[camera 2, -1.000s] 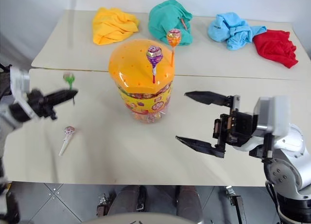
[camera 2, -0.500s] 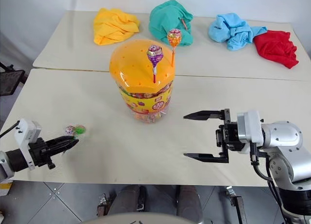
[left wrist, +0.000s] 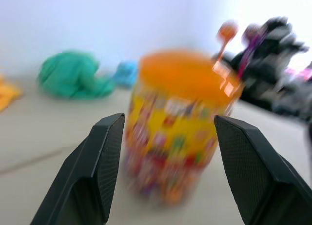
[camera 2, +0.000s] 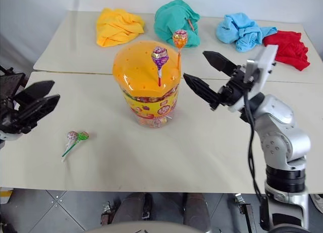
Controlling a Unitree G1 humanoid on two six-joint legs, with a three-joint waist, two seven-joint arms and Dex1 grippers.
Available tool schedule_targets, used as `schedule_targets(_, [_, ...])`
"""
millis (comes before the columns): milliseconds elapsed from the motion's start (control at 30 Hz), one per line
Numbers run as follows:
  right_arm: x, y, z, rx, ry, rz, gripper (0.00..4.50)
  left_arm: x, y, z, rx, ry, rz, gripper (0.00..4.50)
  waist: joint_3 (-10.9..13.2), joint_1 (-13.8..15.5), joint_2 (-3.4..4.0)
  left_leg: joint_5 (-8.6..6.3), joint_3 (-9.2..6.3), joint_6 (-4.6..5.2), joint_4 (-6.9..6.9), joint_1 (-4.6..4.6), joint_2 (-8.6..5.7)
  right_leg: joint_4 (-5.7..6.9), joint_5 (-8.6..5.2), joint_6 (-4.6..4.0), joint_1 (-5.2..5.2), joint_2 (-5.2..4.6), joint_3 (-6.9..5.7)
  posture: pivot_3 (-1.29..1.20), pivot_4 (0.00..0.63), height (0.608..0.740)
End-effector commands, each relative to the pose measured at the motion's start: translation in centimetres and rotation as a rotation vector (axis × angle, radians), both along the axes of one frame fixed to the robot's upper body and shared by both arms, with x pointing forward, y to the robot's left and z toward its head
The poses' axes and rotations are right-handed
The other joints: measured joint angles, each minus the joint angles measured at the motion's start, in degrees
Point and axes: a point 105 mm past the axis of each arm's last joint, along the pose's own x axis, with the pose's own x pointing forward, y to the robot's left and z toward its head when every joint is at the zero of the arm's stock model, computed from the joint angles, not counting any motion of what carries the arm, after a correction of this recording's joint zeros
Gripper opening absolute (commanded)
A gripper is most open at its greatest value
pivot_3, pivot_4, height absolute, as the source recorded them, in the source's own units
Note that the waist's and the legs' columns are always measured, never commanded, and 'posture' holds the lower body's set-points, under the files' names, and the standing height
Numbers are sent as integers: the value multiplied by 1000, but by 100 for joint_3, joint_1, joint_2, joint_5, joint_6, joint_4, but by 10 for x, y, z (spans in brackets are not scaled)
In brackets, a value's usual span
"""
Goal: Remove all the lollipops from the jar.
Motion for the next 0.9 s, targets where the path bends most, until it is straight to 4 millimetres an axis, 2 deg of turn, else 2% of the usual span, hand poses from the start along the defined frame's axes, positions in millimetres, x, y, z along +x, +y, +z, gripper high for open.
schedule_targets(33, [10, 9, 14, 10, -17, -12, 4500, -10, -25, 16, -45, -91, -158, 3097, 0, -32, 0, 0, 3, 0, 0, -2, -4, 2, 0, 0, 0, 0, -2, 0, 150, 740])
schedule_targets(133, [13, 16, 17, 0, -20, 4, 4500, -11, -29, 16, -69, -87, -204, 3097, 0, -46, 0, 0, 7, 0, 3, -2, -5, 3, 0, 0, 0, 0, -2, 0, 150, 740])
schedule_targets(233, [9, 29, 22, -4, -17, 73, 3983, -9, -25, 13, -92, -79, -203, 3155, 0, -46, 0, 0, 7, 0, -1, -2, -3, 2, 0, 0, 0, 3, -5, 0, 150, 740])
schedule_targets(333, [7, 36, 23, -20, -16, 106, 2999, -7, -25, 7, -81, -55, -203, 3155, 0, -54, 0, 0, 10, 0, -1, -2, -3, 1, 0, 0, 0, 3, -3, 0, 150, 740])
schedule_targets(500, [5, 34, 25, -18, -23, 111, 1370, -8, -26, 5, -88, -51, -214, 3155, 0, -30, 0, 0, 9, 0, 0, -4, -4, 0, 0, 0, 0, 3, -3, 0, 150, 740])
schedule_targets(600, [1, 28, 38, 56, -77, 130, 394, -8, -27, 5, -93, -54, -233, 3155, 0, -39, 0, 0, 9, 0, 0, -4, -4, 0, 0, 0, 0, 3, -2, 0, 150, 740])
schedule_targets(633, [-3, 22, 45, 109, -110, 148, 59, -8, -28, 6, -93, -59, -245, 3155, 0, -42, 0, 0, 10, 0, 0, -4, -4, 0, 0, 0, 0, 3, -2, 0, 150, 740])
schedule_targets(767, [-5, -17, 69, 289, -129, 117, 24, -8, -28, 7, -47, -65, -306, 3155, 0, -29, 0, 0, 10, 0, 0, -4, -4, 0, 0, 0, 0, 5, -2, 0, 150, 740])
schedule_targets(833, [-9, -36, 74, 244, -119, 78, 24, -9, -28, 10, -20, -65, -347, 3155, 1, -6, 1, 0, 8, 0, 1, -6, -5, 0, 0, 0, 0, 5, -3, 0, 150, 740])
schedule_targets(900, [-8, -54, 64, 102, -40, 8, 24, -12, -32, 12, 2, -65, -393, 3155, 2, -6, 2, 0, 7, 1, 0, -8, -6, -3, 0, -1, 0, 6, -4, 0, 150, 740])
